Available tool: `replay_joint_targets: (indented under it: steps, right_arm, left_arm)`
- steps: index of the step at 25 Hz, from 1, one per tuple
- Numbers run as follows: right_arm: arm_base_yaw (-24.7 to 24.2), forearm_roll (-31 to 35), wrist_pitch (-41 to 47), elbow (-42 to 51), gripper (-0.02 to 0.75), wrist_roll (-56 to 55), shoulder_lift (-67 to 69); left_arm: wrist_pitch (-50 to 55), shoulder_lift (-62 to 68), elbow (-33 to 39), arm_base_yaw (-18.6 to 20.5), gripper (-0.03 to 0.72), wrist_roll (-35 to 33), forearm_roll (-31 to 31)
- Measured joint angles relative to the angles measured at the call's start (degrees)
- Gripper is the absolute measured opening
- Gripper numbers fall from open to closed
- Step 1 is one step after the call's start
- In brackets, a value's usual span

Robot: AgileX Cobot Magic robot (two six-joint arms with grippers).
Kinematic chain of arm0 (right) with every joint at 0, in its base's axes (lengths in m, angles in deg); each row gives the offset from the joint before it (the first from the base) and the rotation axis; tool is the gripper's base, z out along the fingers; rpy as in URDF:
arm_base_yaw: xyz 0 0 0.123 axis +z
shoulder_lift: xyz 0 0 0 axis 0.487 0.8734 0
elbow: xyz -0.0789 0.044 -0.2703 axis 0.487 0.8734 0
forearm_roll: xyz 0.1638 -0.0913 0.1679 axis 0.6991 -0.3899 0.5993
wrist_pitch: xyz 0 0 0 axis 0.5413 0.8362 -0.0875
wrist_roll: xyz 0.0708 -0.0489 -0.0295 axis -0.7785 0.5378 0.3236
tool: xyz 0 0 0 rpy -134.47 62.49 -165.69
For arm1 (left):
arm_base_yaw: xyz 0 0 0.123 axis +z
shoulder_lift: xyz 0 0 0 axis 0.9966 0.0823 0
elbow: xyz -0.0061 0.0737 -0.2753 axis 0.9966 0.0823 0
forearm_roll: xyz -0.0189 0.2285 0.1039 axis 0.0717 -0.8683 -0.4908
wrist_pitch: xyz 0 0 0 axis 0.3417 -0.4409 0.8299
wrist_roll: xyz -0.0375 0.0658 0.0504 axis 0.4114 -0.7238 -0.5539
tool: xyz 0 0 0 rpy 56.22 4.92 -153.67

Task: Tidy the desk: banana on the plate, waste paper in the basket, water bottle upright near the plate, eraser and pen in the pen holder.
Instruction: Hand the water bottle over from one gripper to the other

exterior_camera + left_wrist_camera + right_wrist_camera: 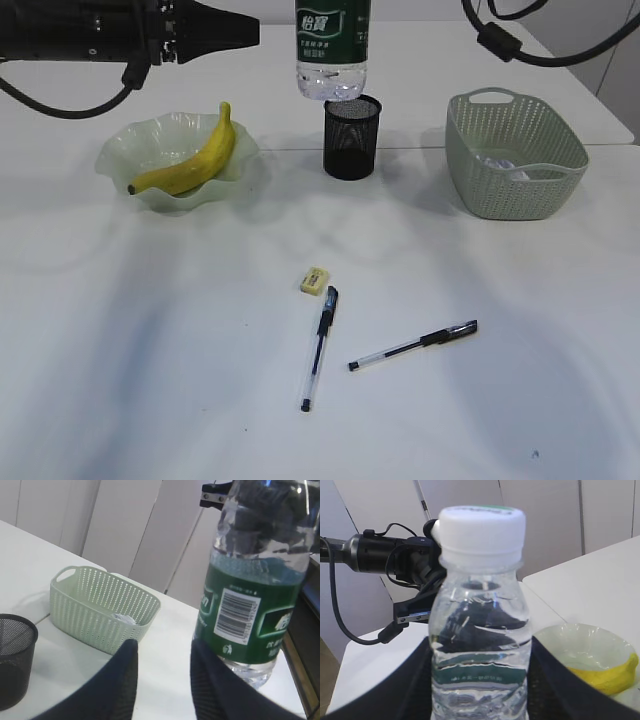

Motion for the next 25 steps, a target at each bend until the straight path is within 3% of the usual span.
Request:
replay_joint_targets:
  steps: [14,17,22,25]
  right_arm:
    - [0.4,0.0,-0.4,0.0,0.359,0.8,0.2]
    - [0.4,0.0,-0.4,0.0,0.359,0.9,0.2]
    - [0.4,0.0,-0.4,0.0,0.359,0.9,0.2]
    - [0.4,0.0,-0.4,0.0,0.359,1.0,0.2]
  left_arm:
    - [0.0,-0.1,0.0,0.0,0.264,3.2,-0.1]
    - [0.0,-0.1,0.0,0.0,0.338,3.3,0.0]
    - [0.0,-0.1,0.0,-1.7,0.524,3.3,0.2]
    - [0.0,-0.1,0.0,-2.6,0.564,3.3,0.2]
